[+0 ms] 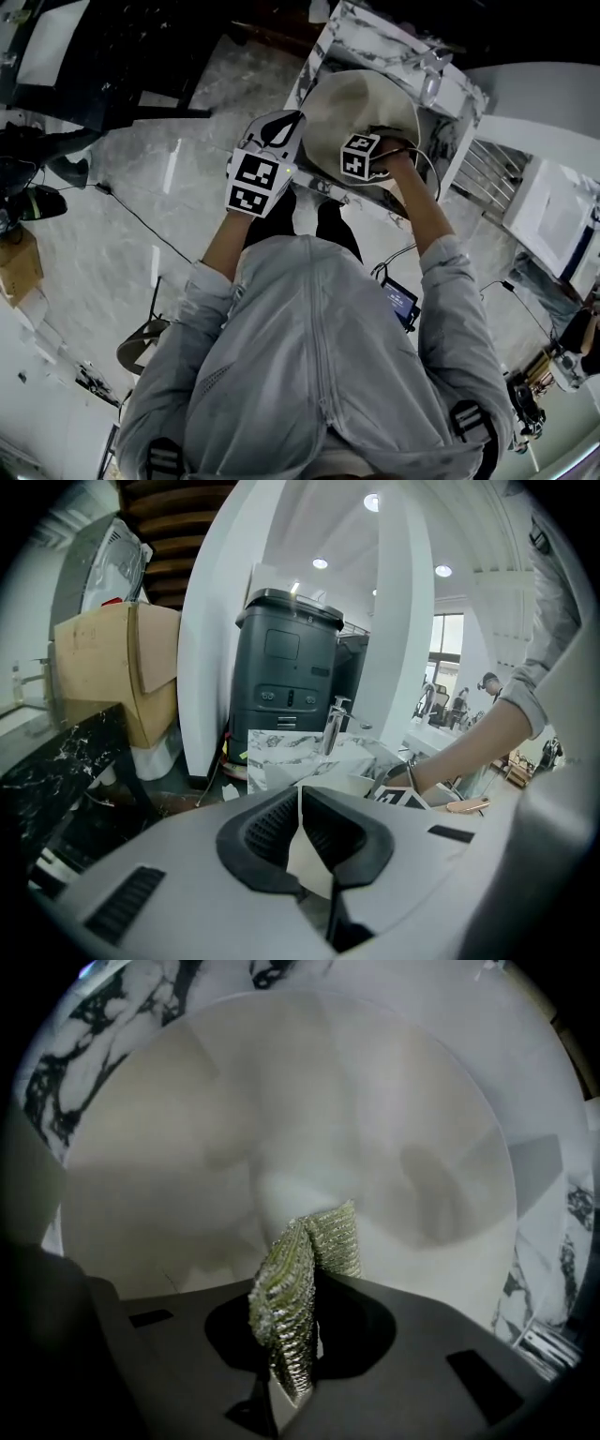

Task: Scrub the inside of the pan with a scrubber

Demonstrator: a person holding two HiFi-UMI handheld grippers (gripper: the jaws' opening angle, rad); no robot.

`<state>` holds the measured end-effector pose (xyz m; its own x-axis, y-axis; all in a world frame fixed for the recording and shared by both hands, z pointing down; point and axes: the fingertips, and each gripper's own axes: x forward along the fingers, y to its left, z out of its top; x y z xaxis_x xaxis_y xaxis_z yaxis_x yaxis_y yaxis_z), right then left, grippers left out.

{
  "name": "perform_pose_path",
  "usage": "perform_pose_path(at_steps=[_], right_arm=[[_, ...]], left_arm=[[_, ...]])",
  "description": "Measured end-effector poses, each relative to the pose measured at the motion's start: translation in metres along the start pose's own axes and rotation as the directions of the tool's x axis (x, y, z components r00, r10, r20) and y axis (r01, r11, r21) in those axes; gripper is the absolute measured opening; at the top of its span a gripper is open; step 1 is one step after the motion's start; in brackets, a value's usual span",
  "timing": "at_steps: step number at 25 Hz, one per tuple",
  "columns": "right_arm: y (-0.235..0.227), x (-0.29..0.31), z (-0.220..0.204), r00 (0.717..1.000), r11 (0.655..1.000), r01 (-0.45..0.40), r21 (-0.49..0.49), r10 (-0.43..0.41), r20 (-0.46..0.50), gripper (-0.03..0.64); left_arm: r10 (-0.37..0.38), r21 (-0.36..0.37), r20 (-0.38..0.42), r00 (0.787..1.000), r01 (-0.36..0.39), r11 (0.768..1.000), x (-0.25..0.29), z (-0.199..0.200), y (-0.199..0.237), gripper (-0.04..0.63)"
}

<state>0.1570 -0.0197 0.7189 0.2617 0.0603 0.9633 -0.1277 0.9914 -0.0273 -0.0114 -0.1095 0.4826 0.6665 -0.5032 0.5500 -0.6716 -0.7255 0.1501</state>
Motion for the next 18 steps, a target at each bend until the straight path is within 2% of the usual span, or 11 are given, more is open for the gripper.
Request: perform_pose_path(at_steps=[4,7,10,13,18], right_arm=[[-0.037,0.017,-0.022,0.993,0.991,0.121,0.049,-0.121,-0.001,0.082],[-0.043,0.018,-0.026,0.995,0.993,0.098,0.071,-0.099,0.014,0.083],[-0.046,0.018,-0.021,0.996,0.995,0.086,0.053,-0.087,0.014,0.083],[-0.047,0.018,-0.017,0.994,0.994,0.103,0.035,-0.104,0.021,0.083],[-0.055,0.013,0.005,0.985,0.987,0.141,0.076,-0.147,0.089,0.083]], left_arm=[[0.037,-0.019,-0.001,0.999,-0.037,0.999,0.007,0.0,-0.004,0.03],[0.049,-0.023,-0.005,0.999,-0.049,0.999,0.007,0.0,-0.006,0.029],[0.069,-0.039,-0.012,0.998,-0.07,0.997,0.005,-0.003,-0.001,0.03],[0.085,-0.044,-0.009,0.996,-0.086,0.995,0.002,-0.004,0.002,0.03],[0.108,-0.054,-0.001,0.994,-0.108,0.993,-0.003,-0.003,0.004,0.029]])
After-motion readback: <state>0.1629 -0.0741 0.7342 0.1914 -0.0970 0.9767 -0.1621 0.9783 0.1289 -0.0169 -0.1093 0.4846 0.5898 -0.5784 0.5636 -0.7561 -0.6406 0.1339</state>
